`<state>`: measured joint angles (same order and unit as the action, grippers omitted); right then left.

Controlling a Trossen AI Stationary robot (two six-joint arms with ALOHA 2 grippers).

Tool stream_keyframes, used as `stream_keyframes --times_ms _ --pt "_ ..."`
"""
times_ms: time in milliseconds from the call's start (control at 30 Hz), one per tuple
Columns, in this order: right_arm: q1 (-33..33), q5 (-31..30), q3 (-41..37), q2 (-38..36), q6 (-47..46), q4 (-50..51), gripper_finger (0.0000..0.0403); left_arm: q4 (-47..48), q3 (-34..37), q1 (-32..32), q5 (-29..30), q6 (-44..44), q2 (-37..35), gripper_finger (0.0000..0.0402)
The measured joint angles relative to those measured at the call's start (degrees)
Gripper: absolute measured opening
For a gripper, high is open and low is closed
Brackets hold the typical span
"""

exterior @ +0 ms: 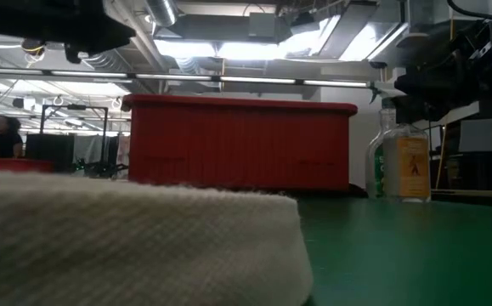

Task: Fold laundry
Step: Remove the light blue pants from the red bin

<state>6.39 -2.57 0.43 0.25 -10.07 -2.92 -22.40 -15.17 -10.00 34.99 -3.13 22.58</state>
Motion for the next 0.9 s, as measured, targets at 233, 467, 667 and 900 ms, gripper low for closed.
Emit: stream_keyframes --times_ms 233,467,667,900 --pt "0.00 -0.02 0.00 -0.02 0.02 -0.02 0.0051 0.18 -10.17 -8.76 -2.06 0.06 11.68 0.0141" --pt "0.00 -0.02 0.02 -0.02 0.04 -0.02 0.0051 1.16 -20.96 -18.57 -5.36 0.17 24.79 0.0141" --pt "0.00 -0.02 0.02 -0.02 0.07 0.00 0.0051 2.08 -31.26 -28.37 -16.49 4.53 36.58 0.0141" --pt "0.00 -0.02 0.01 -0.02 0.09 0.00 0.0051 7.63 -45.48 -36.59 -28.56 10.49 52.31 0.0141"
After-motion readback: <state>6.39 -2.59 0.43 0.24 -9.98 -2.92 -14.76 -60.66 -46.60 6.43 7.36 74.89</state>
